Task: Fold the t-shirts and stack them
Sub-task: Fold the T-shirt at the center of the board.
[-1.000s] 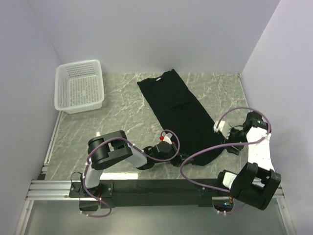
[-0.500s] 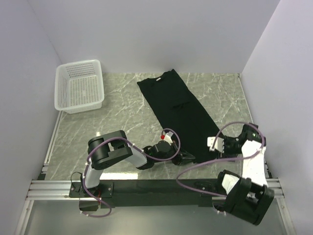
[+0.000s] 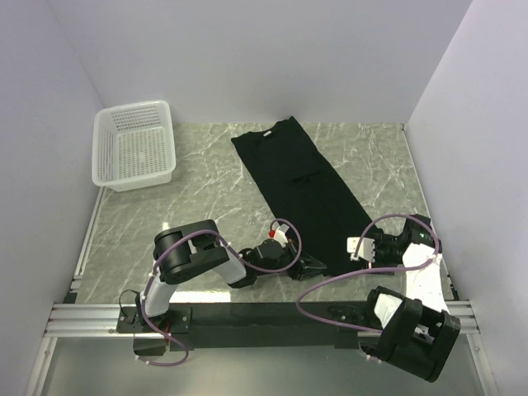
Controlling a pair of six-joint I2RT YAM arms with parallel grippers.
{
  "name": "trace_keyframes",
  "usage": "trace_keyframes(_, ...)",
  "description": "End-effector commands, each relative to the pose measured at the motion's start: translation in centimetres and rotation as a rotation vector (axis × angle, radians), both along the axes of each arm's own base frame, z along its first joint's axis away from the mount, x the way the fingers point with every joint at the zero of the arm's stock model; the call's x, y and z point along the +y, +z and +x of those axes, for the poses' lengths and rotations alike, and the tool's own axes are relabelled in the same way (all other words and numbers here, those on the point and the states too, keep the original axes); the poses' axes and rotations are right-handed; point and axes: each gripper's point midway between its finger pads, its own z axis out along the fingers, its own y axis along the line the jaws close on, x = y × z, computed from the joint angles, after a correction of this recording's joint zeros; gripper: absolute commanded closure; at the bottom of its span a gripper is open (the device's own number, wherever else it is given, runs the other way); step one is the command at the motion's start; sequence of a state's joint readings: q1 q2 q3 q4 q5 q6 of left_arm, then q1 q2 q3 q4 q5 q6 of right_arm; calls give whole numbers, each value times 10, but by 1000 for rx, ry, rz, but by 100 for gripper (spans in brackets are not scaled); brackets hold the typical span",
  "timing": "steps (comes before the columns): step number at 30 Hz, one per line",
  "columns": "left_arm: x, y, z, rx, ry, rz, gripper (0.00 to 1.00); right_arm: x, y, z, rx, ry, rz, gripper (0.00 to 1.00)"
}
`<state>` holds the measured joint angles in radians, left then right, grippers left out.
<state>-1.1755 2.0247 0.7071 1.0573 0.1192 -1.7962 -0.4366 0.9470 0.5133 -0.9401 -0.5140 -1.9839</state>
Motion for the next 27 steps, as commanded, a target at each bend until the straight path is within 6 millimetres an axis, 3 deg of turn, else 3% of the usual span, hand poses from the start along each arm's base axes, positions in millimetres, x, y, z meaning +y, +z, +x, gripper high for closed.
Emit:
trace_keyframes(1, -3, 23, 1, -28, -13, -82, 99, -4, 3, 26, -204, 421, -200, 28)
trace_keyframes(16, -4, 35, 8, -45, -4, -101, 99, -6, -10, 39, -211, 391, -187, 30)
trace_keyframes(22, -6, 36, 8, -43, -5, -105, 99, -2, -12, 47, -220, 362, -163, 35)
trace_keyframes(27, -8, 37, 9, -40, -6, -107, 99, -1, -10, 52, -218, 345, -145, 47)
